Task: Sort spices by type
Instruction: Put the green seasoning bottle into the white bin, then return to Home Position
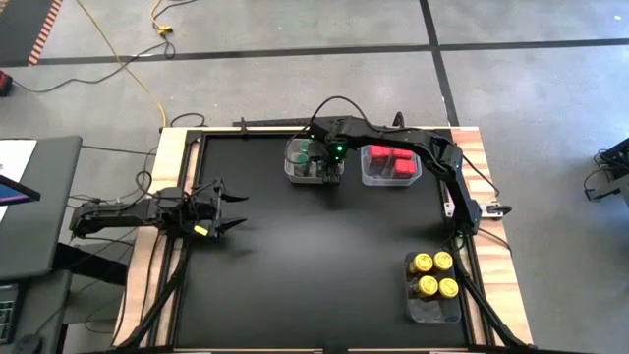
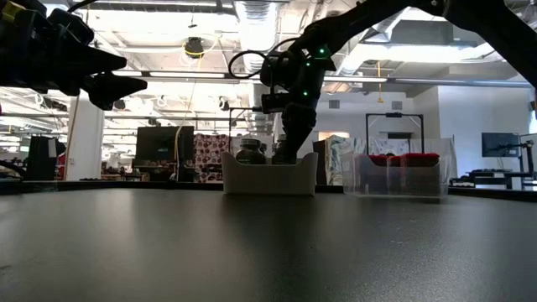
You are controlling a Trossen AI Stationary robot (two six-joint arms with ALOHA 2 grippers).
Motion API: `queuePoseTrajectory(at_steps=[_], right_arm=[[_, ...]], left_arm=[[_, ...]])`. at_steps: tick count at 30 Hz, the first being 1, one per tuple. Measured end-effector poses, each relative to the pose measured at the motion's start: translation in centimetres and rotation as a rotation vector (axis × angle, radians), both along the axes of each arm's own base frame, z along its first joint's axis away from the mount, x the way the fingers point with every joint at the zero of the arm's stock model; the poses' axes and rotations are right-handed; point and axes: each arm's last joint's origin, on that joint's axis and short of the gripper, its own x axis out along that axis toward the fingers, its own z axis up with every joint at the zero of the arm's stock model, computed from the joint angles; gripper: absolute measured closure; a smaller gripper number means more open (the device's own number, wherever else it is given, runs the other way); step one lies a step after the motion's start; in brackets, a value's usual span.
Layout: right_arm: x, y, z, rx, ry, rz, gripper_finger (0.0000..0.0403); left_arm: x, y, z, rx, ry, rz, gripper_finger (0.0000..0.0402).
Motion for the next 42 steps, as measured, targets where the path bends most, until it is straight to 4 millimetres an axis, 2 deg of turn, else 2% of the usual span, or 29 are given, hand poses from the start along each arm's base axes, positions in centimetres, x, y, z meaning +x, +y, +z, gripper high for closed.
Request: queuePoseTrajectory(at_steps=[8, 16, 25, 33, 42], right_arm=[[0.1, 0.0, 0.0, -0.004, -0.009, 0.000, 0.0164], [0.2, -0.1, 0.2, -0.013, -0.029, 0.000, 0.0138], [0.0, 0.0, 0.5, -0.010, -0.027, -0.006, 0.0136], [-2.0, 0.2, 4.6, -0.025, -0.076, -0.038, 0.0137], [-6.0, -0.3, 9.5, 0.004, -0.132, -0.221, 0.0137]], left_arm=[[0.0, 0.0, 0.0, 0.000, 0.000, 0.000, 0.0105], [0.0, 0.0, 0.0, 0.000, 0.000, 0.000, 0.0105], [0.0, 0.0, 0.0, 0.000, -0.001, 0.000, 0.0105], [0.0, 0.0, 0.0, 0.000, -0.001, 0.000, 0.0105], [0.0, 0.0, 0.0, 0.000, 0.000, 0.000, 0.0105]])
